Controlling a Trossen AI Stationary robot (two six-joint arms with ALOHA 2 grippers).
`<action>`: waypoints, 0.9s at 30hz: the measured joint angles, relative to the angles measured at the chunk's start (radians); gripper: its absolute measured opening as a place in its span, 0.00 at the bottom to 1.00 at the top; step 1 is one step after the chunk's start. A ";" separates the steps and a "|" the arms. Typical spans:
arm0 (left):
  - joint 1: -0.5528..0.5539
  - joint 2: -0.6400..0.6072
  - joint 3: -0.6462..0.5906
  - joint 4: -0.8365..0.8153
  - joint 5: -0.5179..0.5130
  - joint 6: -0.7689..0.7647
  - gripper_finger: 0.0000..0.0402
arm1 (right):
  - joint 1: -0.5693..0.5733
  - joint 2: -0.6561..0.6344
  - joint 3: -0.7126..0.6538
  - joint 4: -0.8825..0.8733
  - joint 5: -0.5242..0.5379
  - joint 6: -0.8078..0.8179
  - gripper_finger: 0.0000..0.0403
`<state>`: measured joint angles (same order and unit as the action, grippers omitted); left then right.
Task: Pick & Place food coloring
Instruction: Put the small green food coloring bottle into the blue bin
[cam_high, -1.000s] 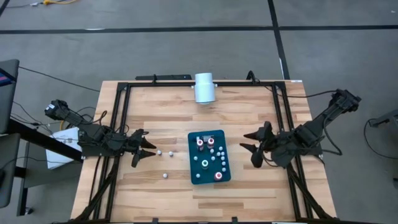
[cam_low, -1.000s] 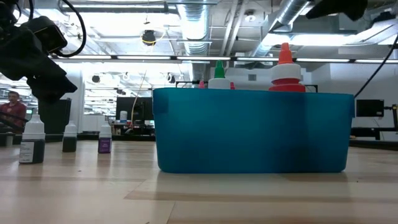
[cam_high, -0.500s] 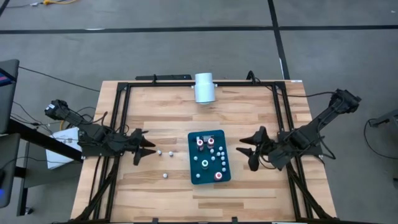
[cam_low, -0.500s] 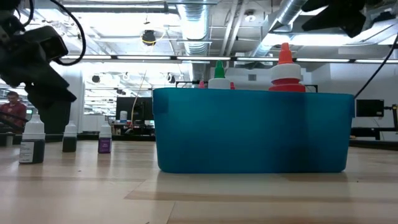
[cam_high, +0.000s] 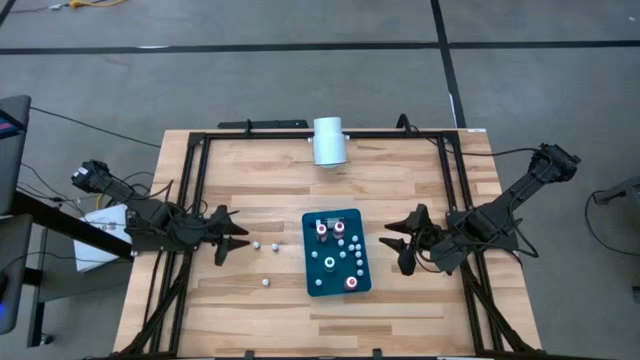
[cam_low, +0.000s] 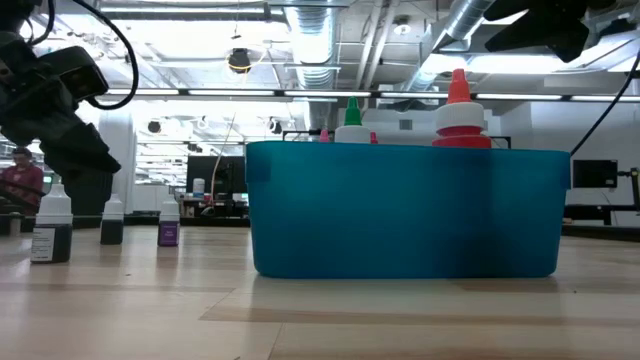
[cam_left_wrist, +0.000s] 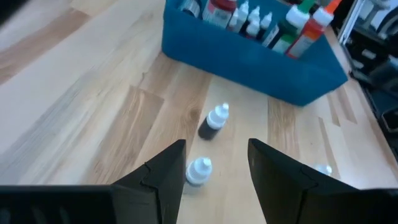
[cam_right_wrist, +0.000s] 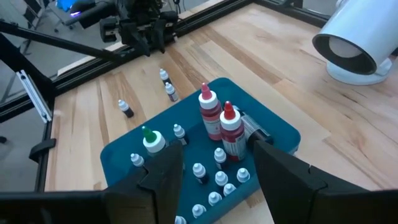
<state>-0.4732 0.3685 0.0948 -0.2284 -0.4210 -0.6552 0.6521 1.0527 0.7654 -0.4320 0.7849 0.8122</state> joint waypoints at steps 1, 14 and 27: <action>0.000 0.005 0.001 -0.007 0.008 -0.002 0.41 | 0.000 0.000 0.000 0.000 0.000 0.000 0.46; 0.000 0.186 -0.002 0.013 0.048 -0.063 0.41 | 0.000 0.000 0.000 0.000 0.000 0.000 0.46; 0.000 0.386 -0.003 0.122 0.039 -0.053 0.41 | 0.000 0.000 0.000 0.000 0.001 0.000 0.45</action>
<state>-0.4732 0.7542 0.0914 -0.1067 -0.3818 -0.7078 0.6521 1.0527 0.7654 -0.4323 0.7856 0.8127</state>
